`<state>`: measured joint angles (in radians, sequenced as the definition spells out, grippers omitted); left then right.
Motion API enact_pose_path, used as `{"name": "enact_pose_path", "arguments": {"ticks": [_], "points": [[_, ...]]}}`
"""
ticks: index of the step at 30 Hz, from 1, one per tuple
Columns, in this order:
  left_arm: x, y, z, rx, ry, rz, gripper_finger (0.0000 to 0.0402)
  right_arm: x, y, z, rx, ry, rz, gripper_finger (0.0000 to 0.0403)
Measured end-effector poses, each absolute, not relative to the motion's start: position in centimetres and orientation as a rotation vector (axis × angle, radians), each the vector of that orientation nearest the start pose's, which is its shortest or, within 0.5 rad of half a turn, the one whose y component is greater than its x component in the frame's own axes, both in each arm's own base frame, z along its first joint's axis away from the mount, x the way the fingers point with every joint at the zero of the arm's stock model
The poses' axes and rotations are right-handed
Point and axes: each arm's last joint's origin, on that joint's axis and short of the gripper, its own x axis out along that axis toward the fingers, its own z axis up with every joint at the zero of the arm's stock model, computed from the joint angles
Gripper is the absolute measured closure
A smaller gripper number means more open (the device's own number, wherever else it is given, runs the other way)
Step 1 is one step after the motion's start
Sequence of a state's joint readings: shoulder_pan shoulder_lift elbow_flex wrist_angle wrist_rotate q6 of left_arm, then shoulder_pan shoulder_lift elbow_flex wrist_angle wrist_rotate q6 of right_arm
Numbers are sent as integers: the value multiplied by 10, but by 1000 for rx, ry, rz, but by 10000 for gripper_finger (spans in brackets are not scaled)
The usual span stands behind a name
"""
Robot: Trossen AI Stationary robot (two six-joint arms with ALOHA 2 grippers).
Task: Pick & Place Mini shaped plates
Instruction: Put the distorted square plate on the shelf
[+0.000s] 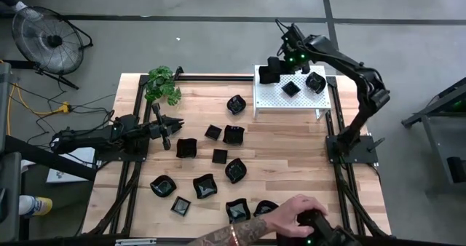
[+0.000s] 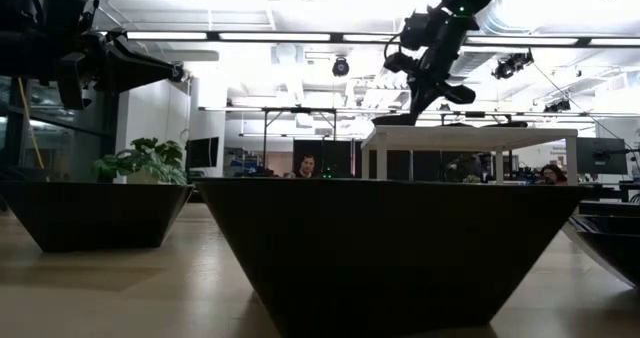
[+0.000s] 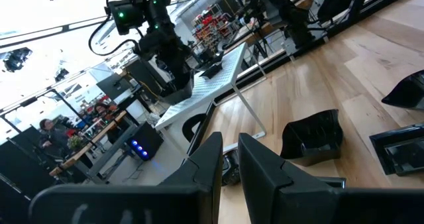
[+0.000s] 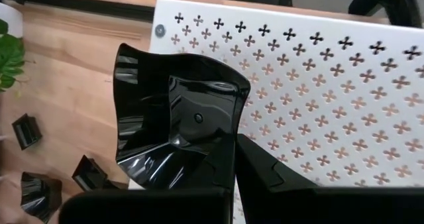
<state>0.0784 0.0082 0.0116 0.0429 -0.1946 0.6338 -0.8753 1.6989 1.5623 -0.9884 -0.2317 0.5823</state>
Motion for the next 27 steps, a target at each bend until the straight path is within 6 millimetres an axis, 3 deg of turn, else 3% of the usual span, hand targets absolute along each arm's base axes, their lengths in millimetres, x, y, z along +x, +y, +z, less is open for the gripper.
{"name": "enact_pose_path", "arguments": {"ticks": [27], "points": [[96, 13, 171, 627, 42, 278, 356, 223, -262, 303, 1123, 831, -867, 402]]}}
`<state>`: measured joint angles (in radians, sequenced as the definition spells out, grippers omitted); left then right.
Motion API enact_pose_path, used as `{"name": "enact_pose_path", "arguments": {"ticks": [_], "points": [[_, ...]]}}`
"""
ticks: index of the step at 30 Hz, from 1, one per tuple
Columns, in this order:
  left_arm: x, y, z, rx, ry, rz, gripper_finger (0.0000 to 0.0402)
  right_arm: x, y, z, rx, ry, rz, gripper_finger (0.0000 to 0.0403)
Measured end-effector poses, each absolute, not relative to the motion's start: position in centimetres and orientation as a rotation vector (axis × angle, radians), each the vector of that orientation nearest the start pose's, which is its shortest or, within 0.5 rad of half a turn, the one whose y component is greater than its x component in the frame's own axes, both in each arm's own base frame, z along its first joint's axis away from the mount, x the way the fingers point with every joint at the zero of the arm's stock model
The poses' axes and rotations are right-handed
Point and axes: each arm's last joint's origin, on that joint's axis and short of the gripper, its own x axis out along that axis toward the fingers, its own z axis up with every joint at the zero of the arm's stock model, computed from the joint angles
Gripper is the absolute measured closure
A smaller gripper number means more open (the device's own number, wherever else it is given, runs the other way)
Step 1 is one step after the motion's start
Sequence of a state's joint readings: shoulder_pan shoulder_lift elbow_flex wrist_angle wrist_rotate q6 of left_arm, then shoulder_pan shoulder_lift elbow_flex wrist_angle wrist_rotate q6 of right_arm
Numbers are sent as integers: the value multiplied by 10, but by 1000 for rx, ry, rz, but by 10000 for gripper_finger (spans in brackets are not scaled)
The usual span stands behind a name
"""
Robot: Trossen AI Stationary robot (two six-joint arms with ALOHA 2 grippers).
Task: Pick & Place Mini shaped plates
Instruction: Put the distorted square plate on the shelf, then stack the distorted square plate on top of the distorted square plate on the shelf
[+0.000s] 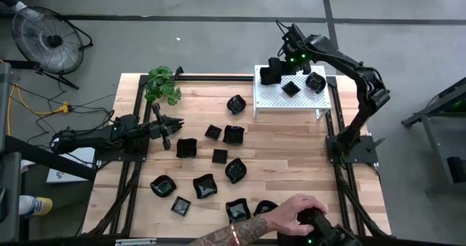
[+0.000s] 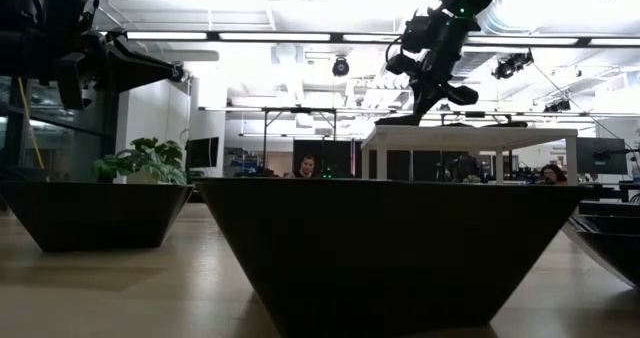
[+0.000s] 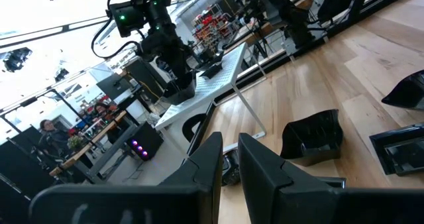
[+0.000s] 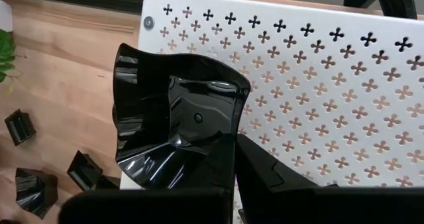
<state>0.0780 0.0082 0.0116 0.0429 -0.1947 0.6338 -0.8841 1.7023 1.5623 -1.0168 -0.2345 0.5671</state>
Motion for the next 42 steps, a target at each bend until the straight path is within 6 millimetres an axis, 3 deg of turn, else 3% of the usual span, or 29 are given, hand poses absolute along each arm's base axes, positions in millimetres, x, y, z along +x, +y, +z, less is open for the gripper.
{"name": "enact_pose_path", "arguments": {"ticks": [26, 33, 42], "points": [[96, 13, 171, 627, 42, 278, 356, 219, -258, 304, 1121, 861, -907, 347], [96, 13, 171, 627, 42, 278, 356, 214, -246, 322, 1070, 821, -918, 329], [96, 13, 171, 627, 42, 278, 356, 218, -212, 344, 994, 836, -822, 328]]}}
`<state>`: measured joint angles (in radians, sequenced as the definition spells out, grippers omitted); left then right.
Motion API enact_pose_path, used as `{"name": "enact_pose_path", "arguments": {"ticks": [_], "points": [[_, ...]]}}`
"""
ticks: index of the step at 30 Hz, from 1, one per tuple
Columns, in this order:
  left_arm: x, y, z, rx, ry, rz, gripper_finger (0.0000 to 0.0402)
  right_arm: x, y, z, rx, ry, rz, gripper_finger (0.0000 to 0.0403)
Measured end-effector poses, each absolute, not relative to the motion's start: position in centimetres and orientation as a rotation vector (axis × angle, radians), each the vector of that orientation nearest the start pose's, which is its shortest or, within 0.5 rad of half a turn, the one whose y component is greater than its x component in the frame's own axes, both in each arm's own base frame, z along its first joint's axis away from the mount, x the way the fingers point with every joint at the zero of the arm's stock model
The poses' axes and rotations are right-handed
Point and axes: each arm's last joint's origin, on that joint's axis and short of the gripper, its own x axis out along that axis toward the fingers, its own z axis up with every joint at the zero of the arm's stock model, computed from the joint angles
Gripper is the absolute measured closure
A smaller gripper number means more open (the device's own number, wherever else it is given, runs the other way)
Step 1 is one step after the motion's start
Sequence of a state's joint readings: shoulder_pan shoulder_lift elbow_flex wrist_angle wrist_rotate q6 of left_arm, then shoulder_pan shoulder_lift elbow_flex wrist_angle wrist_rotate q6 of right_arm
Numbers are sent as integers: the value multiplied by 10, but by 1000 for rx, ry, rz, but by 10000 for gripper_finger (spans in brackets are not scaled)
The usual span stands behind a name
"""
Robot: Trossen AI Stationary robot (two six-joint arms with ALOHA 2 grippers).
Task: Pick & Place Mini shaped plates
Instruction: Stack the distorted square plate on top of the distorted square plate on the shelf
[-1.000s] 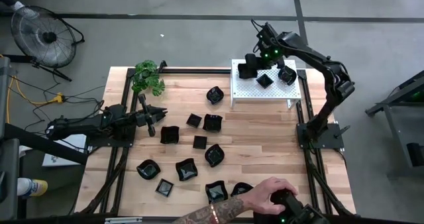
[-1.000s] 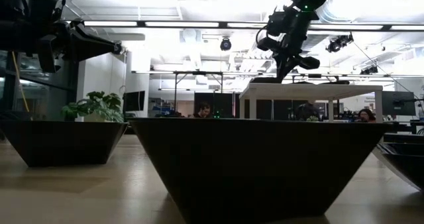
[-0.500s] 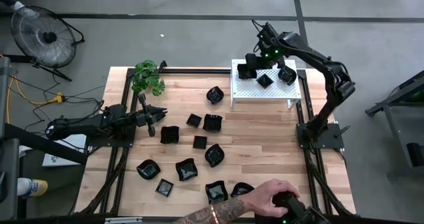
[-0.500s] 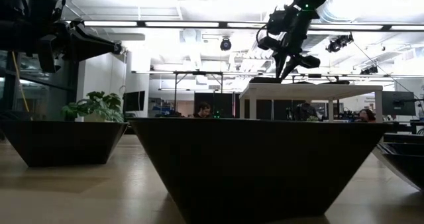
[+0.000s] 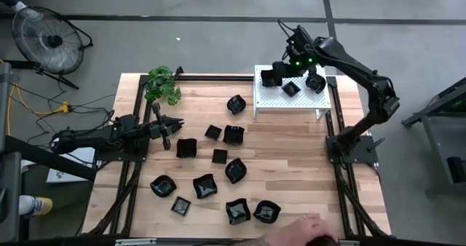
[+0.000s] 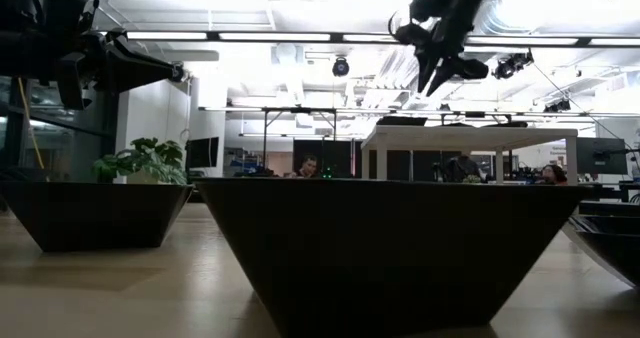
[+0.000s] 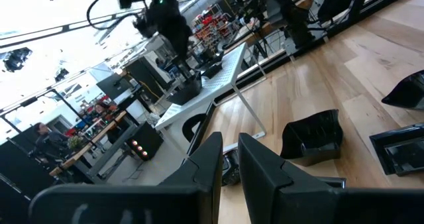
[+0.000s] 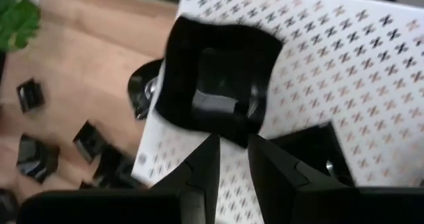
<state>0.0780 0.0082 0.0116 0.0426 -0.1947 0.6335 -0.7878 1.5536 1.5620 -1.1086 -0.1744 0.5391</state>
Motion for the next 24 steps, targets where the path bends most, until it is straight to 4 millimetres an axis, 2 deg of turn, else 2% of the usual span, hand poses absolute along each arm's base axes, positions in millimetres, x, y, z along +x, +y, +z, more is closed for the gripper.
{"name": "enact_pose_path", "arguments": {"ticks": [5, 13, 24], "points": [[96, 13, 171, 627, 42, 278, 356, 220, -182, 354, 923, 908, -733, 329], [96, 13, 171, 627, 42, 278, 356, 221, -120, 371, 755, 1022, -570, 329], [96, 13, 171, 627, 42, 278, 356, 230, -56, 378, 483, 1126, -322, 329]]}}
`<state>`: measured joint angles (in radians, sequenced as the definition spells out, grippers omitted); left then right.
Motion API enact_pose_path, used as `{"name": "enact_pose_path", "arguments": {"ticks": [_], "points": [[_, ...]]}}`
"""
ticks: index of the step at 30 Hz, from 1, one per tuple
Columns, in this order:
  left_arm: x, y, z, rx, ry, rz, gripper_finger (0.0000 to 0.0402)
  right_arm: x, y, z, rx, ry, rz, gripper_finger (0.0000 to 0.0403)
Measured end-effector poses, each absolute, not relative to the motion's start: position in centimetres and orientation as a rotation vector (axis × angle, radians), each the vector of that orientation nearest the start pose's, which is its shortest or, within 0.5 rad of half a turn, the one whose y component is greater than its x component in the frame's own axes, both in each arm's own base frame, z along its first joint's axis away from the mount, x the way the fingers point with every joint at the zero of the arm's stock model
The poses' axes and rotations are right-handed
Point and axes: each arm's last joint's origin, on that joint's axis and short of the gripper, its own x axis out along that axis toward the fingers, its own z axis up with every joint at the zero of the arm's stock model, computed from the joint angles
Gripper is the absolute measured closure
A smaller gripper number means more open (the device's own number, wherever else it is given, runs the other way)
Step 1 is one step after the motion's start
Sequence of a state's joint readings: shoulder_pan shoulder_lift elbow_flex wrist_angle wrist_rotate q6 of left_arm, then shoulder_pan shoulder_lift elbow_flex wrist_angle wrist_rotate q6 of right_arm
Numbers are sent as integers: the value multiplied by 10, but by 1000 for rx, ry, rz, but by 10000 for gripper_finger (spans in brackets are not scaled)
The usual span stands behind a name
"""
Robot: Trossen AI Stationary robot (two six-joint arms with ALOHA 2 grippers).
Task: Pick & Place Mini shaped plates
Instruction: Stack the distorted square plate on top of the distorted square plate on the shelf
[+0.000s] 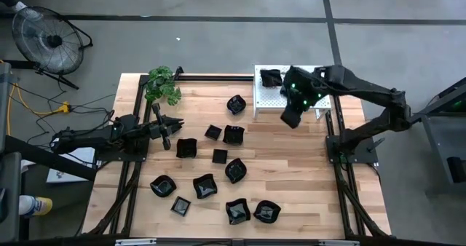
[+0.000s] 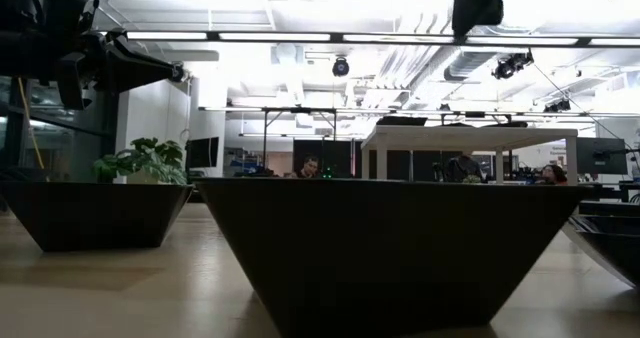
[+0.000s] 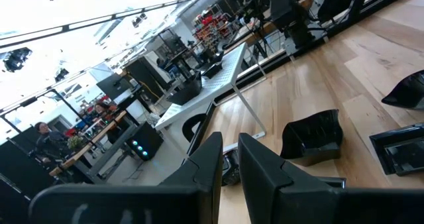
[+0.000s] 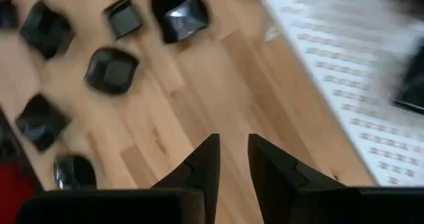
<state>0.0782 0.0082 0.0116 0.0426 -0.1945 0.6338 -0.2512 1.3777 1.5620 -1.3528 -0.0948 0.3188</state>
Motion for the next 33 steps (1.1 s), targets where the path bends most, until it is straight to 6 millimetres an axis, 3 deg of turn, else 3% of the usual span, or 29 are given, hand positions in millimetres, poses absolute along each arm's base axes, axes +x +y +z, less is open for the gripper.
{"name": "enact_pose_path", "arguments": {"ticks": [12, 22, 33], "points": [[96, 13, 171, 627, 42, 278, 356, 260, -4, 361, 238, 1209, -98, 329], [96, 13, 171, 627, 42, 278, 356, 306, 13, 336, 259, 1159, -76, 329], [96, 13, 171, 627, 42, 278, 356, 363, 20, 290, 252, 1104, -31, 329]]}}
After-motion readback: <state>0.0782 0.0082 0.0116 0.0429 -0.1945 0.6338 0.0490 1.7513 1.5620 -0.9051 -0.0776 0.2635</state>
